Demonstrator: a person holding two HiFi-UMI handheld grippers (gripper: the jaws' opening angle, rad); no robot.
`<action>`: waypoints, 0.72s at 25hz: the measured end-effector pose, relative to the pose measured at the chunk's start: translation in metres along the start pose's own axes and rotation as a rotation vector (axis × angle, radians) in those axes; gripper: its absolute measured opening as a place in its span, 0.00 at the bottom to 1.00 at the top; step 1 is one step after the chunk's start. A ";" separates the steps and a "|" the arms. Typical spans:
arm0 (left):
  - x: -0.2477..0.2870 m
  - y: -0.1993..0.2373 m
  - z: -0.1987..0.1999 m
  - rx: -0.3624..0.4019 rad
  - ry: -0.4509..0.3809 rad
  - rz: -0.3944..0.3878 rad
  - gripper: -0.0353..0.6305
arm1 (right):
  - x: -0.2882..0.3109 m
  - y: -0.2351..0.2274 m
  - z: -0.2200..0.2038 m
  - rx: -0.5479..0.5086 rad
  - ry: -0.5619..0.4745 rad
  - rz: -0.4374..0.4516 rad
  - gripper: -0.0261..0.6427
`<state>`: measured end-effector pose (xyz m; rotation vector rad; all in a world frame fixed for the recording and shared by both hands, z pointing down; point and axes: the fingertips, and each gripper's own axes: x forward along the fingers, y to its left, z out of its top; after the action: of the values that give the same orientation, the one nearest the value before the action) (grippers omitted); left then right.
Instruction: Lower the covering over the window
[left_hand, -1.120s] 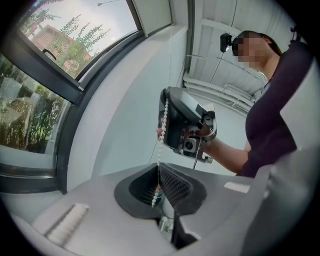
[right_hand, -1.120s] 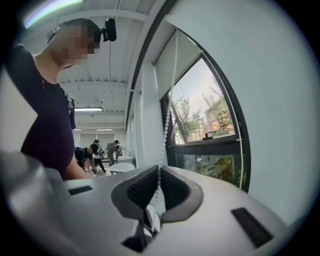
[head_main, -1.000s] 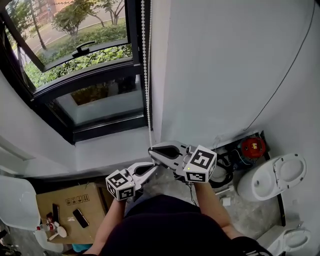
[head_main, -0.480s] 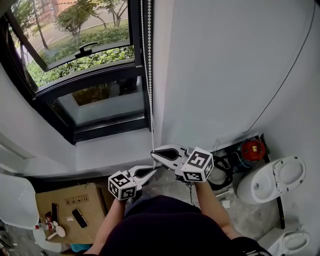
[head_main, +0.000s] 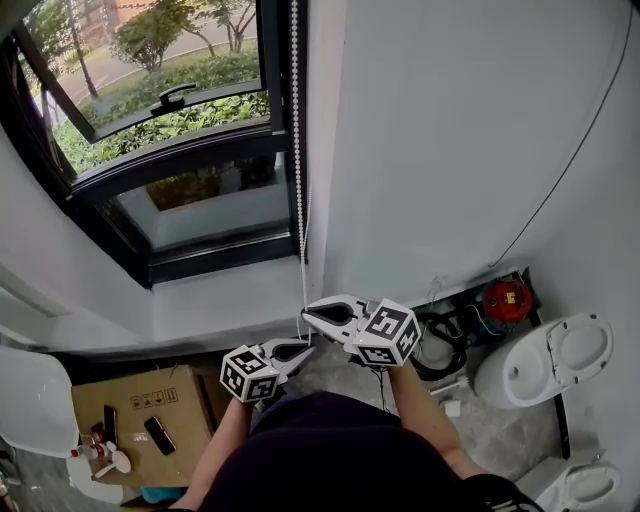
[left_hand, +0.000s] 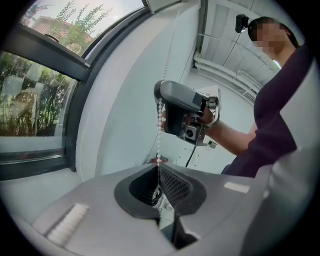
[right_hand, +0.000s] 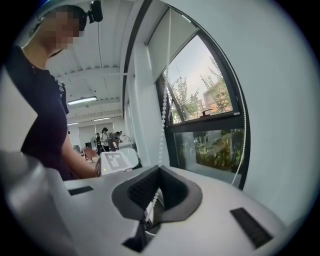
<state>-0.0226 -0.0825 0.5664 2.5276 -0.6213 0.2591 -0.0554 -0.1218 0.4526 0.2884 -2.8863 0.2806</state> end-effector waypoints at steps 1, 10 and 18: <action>0.000 0.001 -0.002 -0.006 0.005 0.003 0.08 | 0.001 0.000 -0.002 0.006 0.000 -0.001 0.06; 0.001 -0.004 -0.010 -0.026 0.003 -0.014 0.08 | 0.005 -0.008 -0.022 0.010 0.051 -0.031 0.06; -0.006 0.004 0.001 0.031 -0.029 -0.019 0.25 | 0.009 -0.009 -0.030 -0.002 0.100 -0.015 0.06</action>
<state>-0.0299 -0.0837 0.5660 2.5704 -0.6083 0.2269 -0.0560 -0.1256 0.4845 0.2866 -2.7850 0.2810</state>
